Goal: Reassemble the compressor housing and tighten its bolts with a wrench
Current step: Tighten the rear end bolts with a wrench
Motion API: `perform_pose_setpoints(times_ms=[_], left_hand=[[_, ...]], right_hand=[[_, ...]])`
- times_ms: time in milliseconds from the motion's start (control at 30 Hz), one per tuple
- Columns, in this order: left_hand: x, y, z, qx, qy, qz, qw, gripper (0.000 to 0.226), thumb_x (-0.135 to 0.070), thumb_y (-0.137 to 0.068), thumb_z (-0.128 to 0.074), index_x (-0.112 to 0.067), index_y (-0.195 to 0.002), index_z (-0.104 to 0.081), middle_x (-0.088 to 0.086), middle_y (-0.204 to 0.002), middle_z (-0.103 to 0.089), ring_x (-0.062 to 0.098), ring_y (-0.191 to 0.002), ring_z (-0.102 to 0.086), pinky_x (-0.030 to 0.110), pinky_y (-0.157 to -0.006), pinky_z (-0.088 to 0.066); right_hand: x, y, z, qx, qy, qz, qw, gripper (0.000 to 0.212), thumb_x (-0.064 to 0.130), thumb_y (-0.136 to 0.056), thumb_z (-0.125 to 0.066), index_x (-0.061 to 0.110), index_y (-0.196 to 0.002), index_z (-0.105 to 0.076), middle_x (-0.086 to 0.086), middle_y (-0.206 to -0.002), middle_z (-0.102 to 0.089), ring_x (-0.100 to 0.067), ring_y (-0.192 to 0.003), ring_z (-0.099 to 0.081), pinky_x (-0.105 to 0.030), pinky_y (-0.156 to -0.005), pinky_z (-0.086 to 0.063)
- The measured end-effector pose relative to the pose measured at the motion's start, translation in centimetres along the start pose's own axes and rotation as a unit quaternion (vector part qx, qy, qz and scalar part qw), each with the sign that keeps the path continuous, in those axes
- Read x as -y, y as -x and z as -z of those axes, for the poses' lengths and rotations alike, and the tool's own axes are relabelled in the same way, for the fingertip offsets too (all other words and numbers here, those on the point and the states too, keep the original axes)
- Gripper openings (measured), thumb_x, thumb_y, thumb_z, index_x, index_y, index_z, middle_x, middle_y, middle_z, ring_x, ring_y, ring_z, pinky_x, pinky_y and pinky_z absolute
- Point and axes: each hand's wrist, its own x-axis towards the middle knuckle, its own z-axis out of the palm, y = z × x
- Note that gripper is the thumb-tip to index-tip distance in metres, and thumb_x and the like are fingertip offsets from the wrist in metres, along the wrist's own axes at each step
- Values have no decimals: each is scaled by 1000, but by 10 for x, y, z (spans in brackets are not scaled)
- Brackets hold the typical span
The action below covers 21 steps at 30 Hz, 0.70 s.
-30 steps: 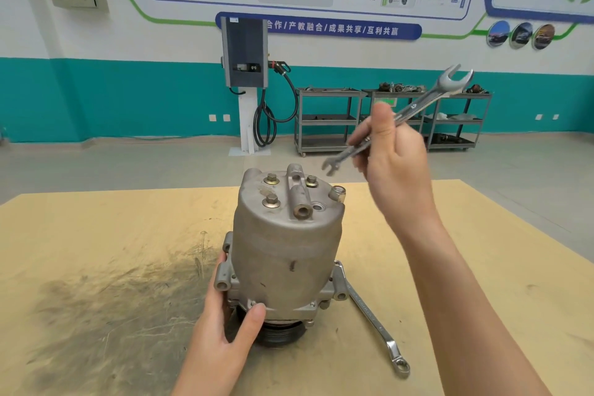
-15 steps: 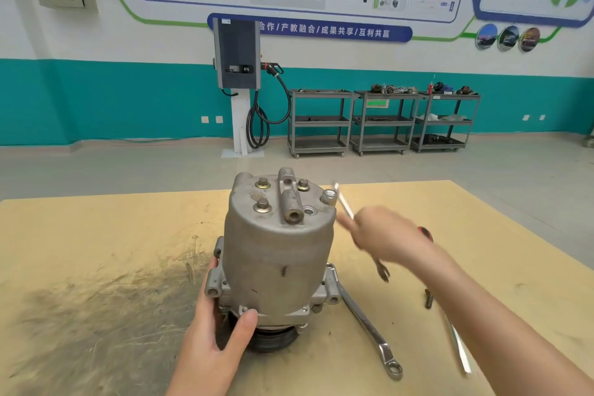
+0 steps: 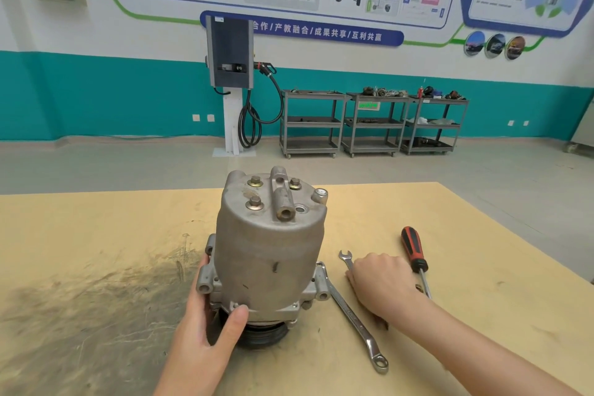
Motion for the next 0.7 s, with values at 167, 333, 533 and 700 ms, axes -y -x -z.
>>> perform_pose_setpoints(times_ms=[167,333,533,700], left_hand=[[1,-1,0,8,-2,-2,1000,98,-68,-60,-63,-57,-145,-16,-44,-130,-49,-8,-129,-47,37,-115,-32],[3,0,1,2,-6,-2,1000,96,-73,-60,-62,-61,-142,-15,-46,-130,-47,-12,-126,-46,30,-112,-33],[2,-2,1,1,-8,-5,1000,108,-92,-48,-62,-62,-140,-14,-49,-128,-46,-7,-131,-45,37,-115,-32],[3,-2,1,-2,-9,-10,1000,108,-93,-48,-61,-61,-140,-13,-52,-126,-45,-16,-125,-45,28,-108,-33]], right_hand=[[-1,8,19,45,-132,3,990,44,53,-95,-38,16,-76,-50,3,-67,-48,-23,-68,-53,-28,-50,-26],[7,16,22,194,-219,22,956,29,41,-84,-54,16,-71,-56,2,-67,-52,-18,-60,-51,-24,-50,-35],[-22,-3,52,166,-563,-53,808,22,21,-97,-52,11,-78,-55,4,-51,-44,-7,-37,-38,-18,-39,-30],[-55,-39,110,45,-845,-43,530,23,29,-97,-51,9,-87,-57,1,-60,-50,-9,-44,-38,-18,-38,-32]])
